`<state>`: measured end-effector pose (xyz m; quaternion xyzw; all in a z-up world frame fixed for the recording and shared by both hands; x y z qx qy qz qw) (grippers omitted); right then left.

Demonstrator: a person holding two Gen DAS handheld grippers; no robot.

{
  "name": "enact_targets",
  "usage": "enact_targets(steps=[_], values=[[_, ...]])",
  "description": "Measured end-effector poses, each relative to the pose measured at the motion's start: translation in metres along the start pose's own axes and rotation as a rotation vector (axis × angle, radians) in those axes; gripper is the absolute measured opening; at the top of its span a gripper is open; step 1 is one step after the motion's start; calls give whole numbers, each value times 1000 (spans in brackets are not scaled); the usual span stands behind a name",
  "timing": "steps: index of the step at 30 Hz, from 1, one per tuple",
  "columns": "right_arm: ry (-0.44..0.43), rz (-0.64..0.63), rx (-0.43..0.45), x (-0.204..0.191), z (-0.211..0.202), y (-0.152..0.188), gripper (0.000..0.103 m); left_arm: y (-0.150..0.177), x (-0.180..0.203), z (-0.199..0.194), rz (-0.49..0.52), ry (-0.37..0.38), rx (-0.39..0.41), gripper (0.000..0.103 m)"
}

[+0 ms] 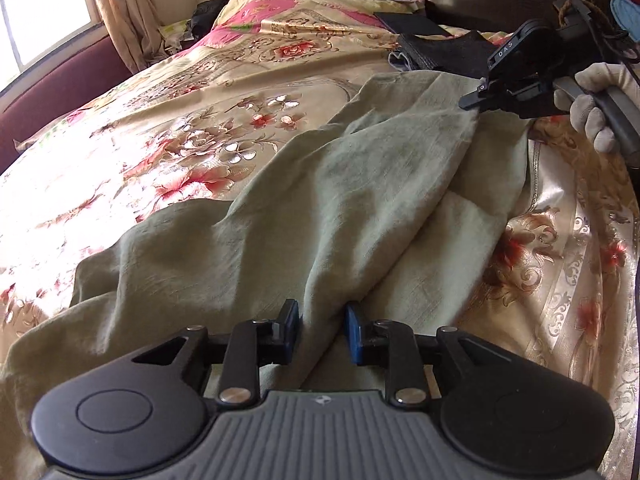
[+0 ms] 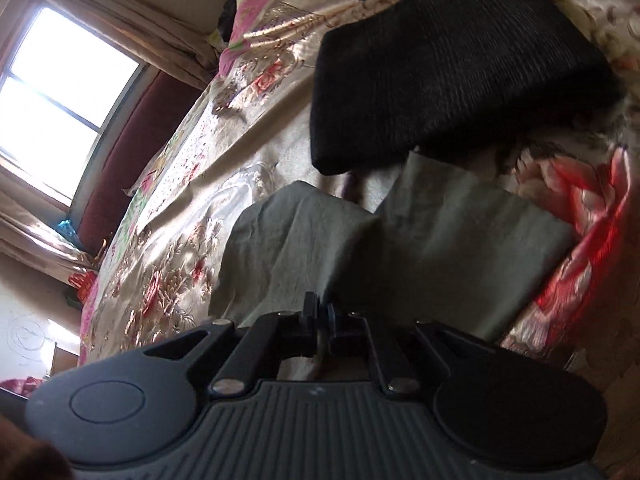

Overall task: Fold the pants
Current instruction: 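Pull the held pant leg toward the black garment with the right gripper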

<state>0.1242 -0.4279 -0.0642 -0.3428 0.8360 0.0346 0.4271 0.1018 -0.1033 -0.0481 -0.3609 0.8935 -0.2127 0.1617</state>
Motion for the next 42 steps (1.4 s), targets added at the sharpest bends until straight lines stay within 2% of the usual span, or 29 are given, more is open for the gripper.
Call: enact_targets(steps=[3, 5, 6, 7, 8, 10, 13, 16, 19, 20, 22, 24, 28, 30, 32, 33, 34, 36, 37, 40, 42], values=[[-86, 72, 16, 5, 5, -10, 13, -3, 7, -1, 21, -24, -5, 47], [-150, 97, 32, 1, 7, -18, 28, -4, 11, 1, 45, -47, -3, 49], [-166, 98, 41, -3, 8, -22, 28, -6, 13, 1, 53, -53, -2, 50], [-160, 83, 47, -8, 9, -26, 28, -7, 15, 3, 62, -61, -2, 50], [-139, 57, 59, -16, 7, -31, 18, -11, 16, 6, 71, -70, -4, 50], [-136, -24, 89, -38, -4, -37, 6, -17, 17, 10, 85, -91, -9, 49], [-146, -180, 159, -77, -37, -41, 5, -25, 17, 6, 103, -104, 3, 45], [-164, -276, 214, -94, -70, -34, 5, -27, 20, -11, 116, -100, 43, 43], [-70, -363, 243, -77, -78, -15, 8, -20, 26, -18, 113, -58, 52, 43], [-20, -370, 211, -62, -68, -9, 9, -16, 29, -15, 118, -47, 39, 43], [59, -276, 118, -26, -46, 0, 9, -6, 37, -7, 147, -49, 9, 42], [66, -165, 69, 7, -31, 6, 10, -2, 44, -5, 180, -72, 6, 39], [-2, -3, 74, 36, -27, 4, 11, -5, 43, -8, 177, -66, -3, 39], [-23, 18, 107, 36, -30, -5, 16, -5, 42, -7, 181, -73, -9, 39], [-46, 25, 126, 35, -28, -13, 31, -5, 42, -7, 182, -79, -12, 39], [-45, 29, 133, 35, -28, -15, 31, -5, 43, -7, 183, -83, -11, 39], [-28, 28, 137, 35, -28, -16, 30, -5, 43, -6, 186, -88, -12, 39], [17, 17, 149, 31, -33, -19, 8, -6, 45, -6, 197, -93, -15, 38], [9, 2, 165, 28, -40, -19, 4, -7, 44, -7, 198, -92, -14, 38], [-15, -43, 217, 18, -65, -14, 4, -7, 42, -15, 194, -71, -8, 37], [32, -86, 194, 18, -67, -12, 4, -5, 42, -17, 205, -72, -11, 37]])
Point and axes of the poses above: each gripper's, at about its wrist camera, not at the fingertips, and z roughly the way its jaws point, x to its right, y to its underside, the point moved 6 cm from there along z, roughly the way its jaws point, and after that the axes turned 10 degrees about -x, right-handed, at the moved point
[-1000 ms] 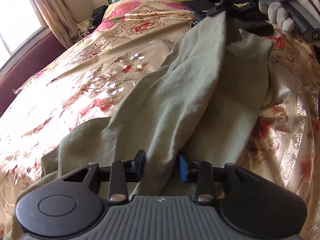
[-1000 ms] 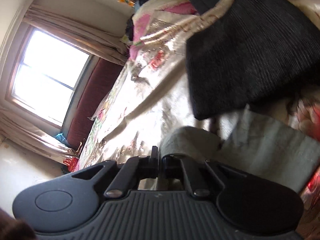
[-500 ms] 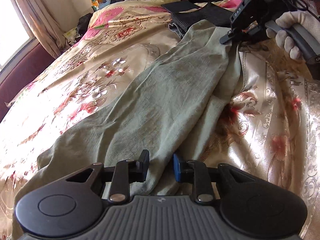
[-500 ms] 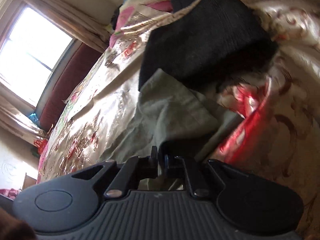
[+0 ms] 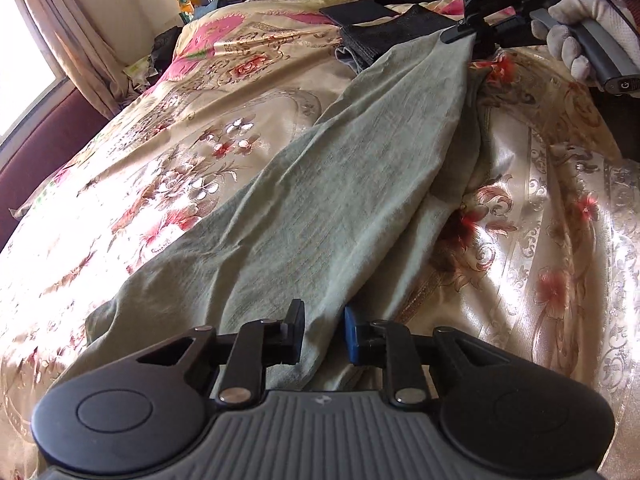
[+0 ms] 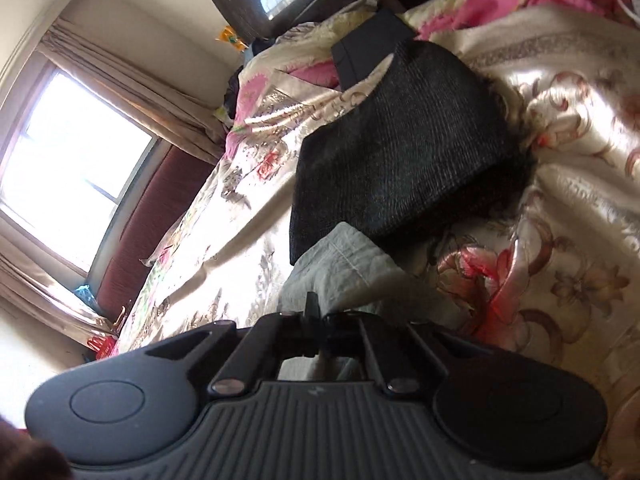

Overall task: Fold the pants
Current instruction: 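Pull the held pant leg toward the black garment with the right gripper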

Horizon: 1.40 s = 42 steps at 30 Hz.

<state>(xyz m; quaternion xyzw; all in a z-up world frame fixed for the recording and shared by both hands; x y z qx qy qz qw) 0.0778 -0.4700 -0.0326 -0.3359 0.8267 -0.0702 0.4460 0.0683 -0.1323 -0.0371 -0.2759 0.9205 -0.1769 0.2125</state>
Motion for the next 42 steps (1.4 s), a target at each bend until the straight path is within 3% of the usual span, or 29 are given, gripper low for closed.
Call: enact_targets(steps=[3, 7, 11, 16, 20, 25, 32, 36, 42], values=[[125, 17, -66, 17, 18, 4, 9, 5, 3, 5, 10, -1, -17, 36], [68, 125, -33, 32, 7, 8, 9, 5, 5, 0, 10, 5, -11, 36], [57, 162, -22, 40, -11, 14, 29, 6, 5, 0, 29, 2, -12, 36], [46, 199, -18, 37, -23, 22, 41, 5, 5, 0, 16, 5, -8, 36], [53, 182, 19, 30, -37, 29, 42, 7, 5, -1, 22, 2, -6, 36], [77, 151, -37, 25, -16, 42, 48, 8, 5, 0, 13, 6, -9, 36], [97, 70, 27, 14, 14, 37, 46, 7, 9, 0, 37, -18, -18, 36], [64, 146, 32, 23, 19, 33, 46, 5, 8, 0, 36, -20, -25, 36], [-5, 172, 38, 24, 31, 29, 66, 6, 7, 3, 9, -15, -19, 36]])
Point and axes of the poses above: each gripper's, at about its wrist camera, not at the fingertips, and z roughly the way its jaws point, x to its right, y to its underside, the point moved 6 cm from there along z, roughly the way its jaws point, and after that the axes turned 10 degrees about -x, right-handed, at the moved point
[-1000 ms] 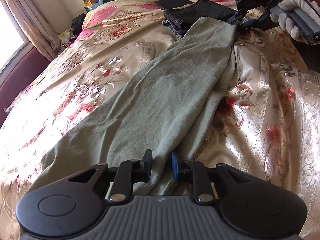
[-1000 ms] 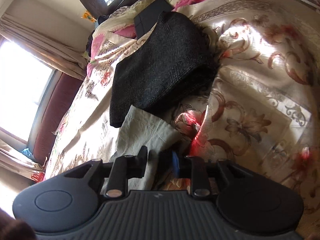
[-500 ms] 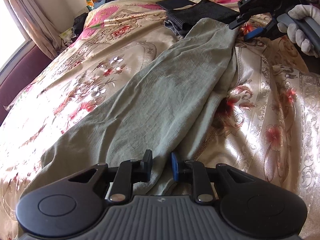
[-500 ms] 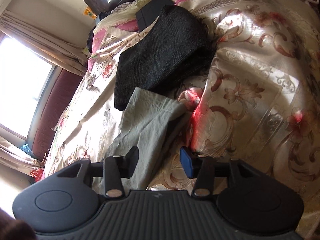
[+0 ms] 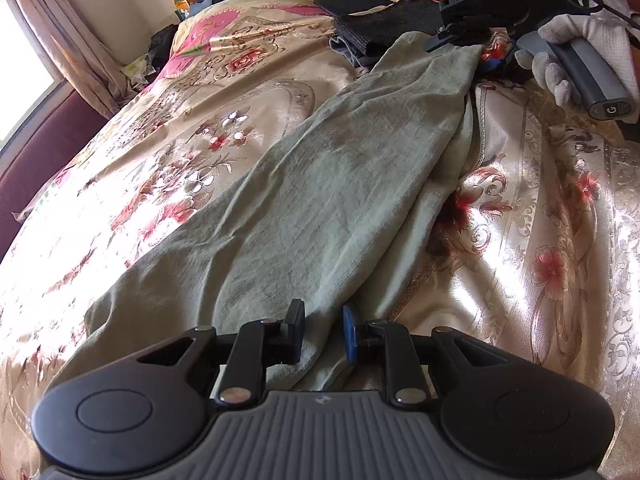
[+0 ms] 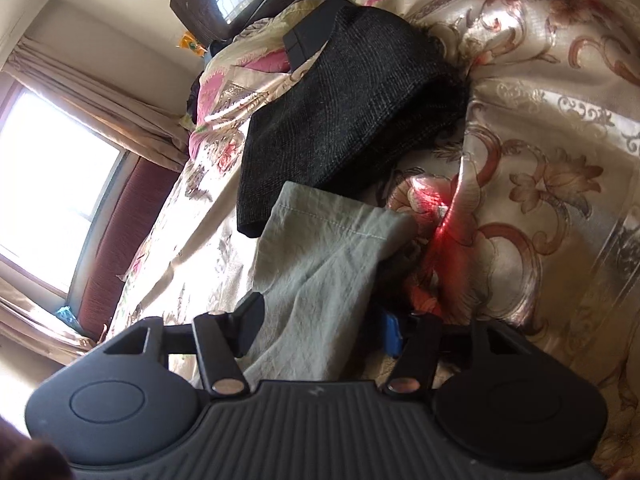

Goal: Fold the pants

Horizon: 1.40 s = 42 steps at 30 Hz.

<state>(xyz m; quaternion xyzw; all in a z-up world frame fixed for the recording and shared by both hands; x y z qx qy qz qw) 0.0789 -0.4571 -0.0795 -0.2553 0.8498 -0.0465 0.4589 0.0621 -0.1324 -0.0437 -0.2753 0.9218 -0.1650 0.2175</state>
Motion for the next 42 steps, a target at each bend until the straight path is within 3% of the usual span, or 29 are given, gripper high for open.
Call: enact_targets(steps=[1, 3, 4, 6, 11, 14, 16, 18, 20, 21, 23, 25, 29, 31, 34, 38, 41, 42], values=[[5, 2, 2, -1, 5, -1, 66, -1, -1, 1, -12, 3, 2, 36], [24, 4, -16, -3, 11, -2, 40, -2, -3, 2, -33, 11, 4, 36], [-30, 48, -70, -2, 15, -1, 4, -2, -3, 2, -42, 12, 4, 36], [-119, 132, -98, 1, 8, 2, 3, -1, -2, 1, -50, 19, 8, 36], [-158, 63, 18, -4, -52, -18, 3, -2, 4, -8, -55, 45, 34, 36], [-25, 17, 33, 8, -53, -33, 3, -2, 11, -10, -55, 70, 50, 36], [83, 11, -45, 21, -33, -32, 4, 1, 14, -7, -58, 65, 40, 36], [91, 17, -111, 24, -23, -22, 6, 4, 12, -9, -71, 64, 39, 37], [67, 9, -114, 18, -28, -16, 13, 9, 4, -20, -90, 72, 44, 38], [63, -2, -111, 16, -32, -14, 16, 12, -1, -25, -94, 66, 48, 39], [71, -37, -104, 11, -44, -10, 34, 22, -17, -36, -105, 28, 51, 41], [155, -107, -74, 5, -62, -6, 42, 34, -37, -44, -142, -15, 45, 42], [330, -276, 15, -11, -94, 2, 44, 66, -75, -59, -255, -14, 30, 44], [318, -412, 19, -42, -95, 12, 44, 75, -86, -61, -281, -37, 36, 44], [183, -611, -100, -109, -58, 44, 44, 72, -99, -54, -322, -49, 79, 44], [-96, -799, -417, -190, 22, 127, 43, 70, -103, -31, -357, -12, 74, 44], [-180, -900, -640, -212, 57, 197, 42, 93, -89, -18, -318, 2, -11, 44], [-175, -959, -776, -210, 64, 228, 43, 99, -87, -21, -321, 10, -10, 44]])
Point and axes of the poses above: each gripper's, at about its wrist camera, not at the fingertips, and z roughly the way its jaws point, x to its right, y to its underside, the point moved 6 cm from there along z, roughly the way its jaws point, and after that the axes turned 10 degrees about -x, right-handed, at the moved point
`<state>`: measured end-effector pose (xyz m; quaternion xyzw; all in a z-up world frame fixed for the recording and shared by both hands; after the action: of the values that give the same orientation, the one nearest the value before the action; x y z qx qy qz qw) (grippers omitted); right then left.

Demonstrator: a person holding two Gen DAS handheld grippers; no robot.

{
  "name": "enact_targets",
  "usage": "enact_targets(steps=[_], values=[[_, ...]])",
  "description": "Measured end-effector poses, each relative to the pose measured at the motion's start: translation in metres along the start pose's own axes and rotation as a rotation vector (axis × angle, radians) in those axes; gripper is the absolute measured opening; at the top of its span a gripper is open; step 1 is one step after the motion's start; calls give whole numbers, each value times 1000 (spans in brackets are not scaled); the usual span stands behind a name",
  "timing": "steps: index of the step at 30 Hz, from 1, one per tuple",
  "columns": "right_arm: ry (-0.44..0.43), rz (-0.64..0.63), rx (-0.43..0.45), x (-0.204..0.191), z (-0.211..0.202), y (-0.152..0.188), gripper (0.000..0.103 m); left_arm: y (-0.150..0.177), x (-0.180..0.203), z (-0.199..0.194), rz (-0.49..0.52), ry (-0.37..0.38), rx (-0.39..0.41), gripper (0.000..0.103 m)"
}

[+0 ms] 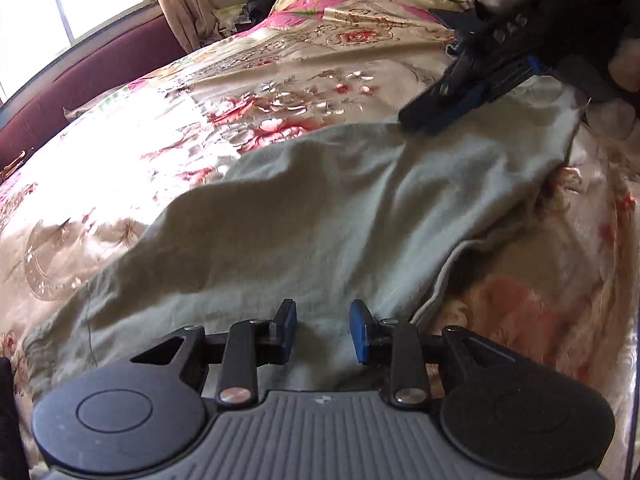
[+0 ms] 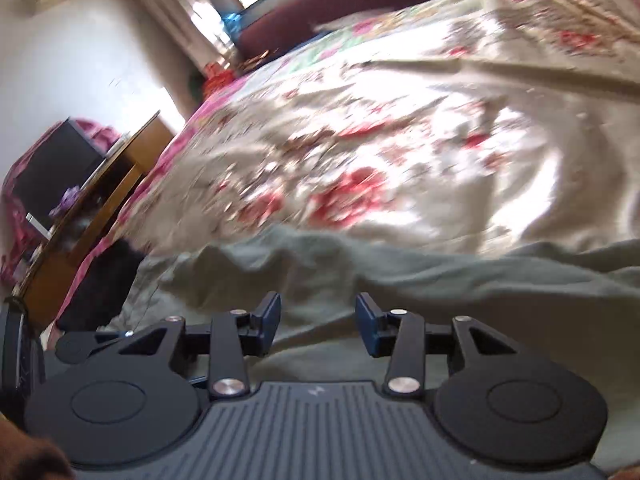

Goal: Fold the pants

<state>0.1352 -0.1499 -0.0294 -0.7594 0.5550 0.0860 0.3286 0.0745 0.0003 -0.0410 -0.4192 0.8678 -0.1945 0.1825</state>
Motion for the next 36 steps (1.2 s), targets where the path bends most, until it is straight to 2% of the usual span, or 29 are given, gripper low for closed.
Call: enact_targets(steps=[1, 2, 4, 5, 6, 8, 11, 12, 14, 15, 16, 19, 21, 22, 26, 30, 31, 33, 36], values=[[-27, -43, -141, -10, 23, 14, 43, 4, -1, -4, 1, 9, -2, 44], [-21, -93, -221, -23, 38, 35, 45, 8, -3, -8, 6, 31, -16, 45], [37, -242, -202, -40, 38, 52, 50, 12, -5, -12, 24, 57, -40, 47], [42, -275, -238, -48, 35, 52, 53, 13, -7, -15, 41, 48, -49, 47], [31, -254, -257, -52, 30, 49, 53, 11, -8, -19, 56, 37, -47, 47], [-29, -187, -243, -51, 14, 33, 52, 0, -12, -28, 62, 27, -1, 47], [-92, -122, -113, -39, -12, -4, 52, -22, -21, -25, 6, 36, 87, 59], [-92, -109, -70, -32, -16, -20, 52, -26, -23, -16, -12, 37, 89, 59], [-70, -105, 5, -15, -13, -54, 52, -25, -24, 9, -30, 59, 12, 59], [-65, -105, 30, -6, -8, -69, 53, -19, -22, 17, -18, 60, -24, 59], [-79, -95, 32, 7, -1, -82, 53, -12, -21, 18, -6, 47, -24, 59], [-168, 16, -76, 48, 34, -103, 53, -3, -23, 12, -38, 59, -49, 60], [-313, 43, -151, 53, 44, -99, 53, 0, -28, 11, -78, 81, -71, 61], [-382, 26, -191, 50, 45, -96, 53, 1, -28, 12, -91, 85, -79, 61], [-529, -46, -302, 30, 41, -83, 53, 0, -24, 17, -82, 63, -93, 61], [-647, -153, -341, -4, 36, -80, 53, -2, -26, 19, -95, 65, -110, 61], [-651, -176, -334, -10, 39, -80, 53, -3, -27, 19, -95, 65, -114, 61], [-590, -203, -328, -16, 54, -83, 54, -4, -27, 20, -90, 63, -118, 61], [-541, -174, -305, -8, 67, -92, 54, -5, -27, 20, -85, 58, -112, 62]])
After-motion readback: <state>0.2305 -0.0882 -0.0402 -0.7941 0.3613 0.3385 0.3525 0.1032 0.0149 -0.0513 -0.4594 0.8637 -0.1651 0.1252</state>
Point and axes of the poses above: each gripper's, at about its wrist camera, not at the fingertips, and z roughly the way its jaws point, x to its right, y to its underside, the point moved 6 cm from there along z, roughly the way its jaws point, and after that the axes turned 10 degrees about -x, right-handed, at the moved point
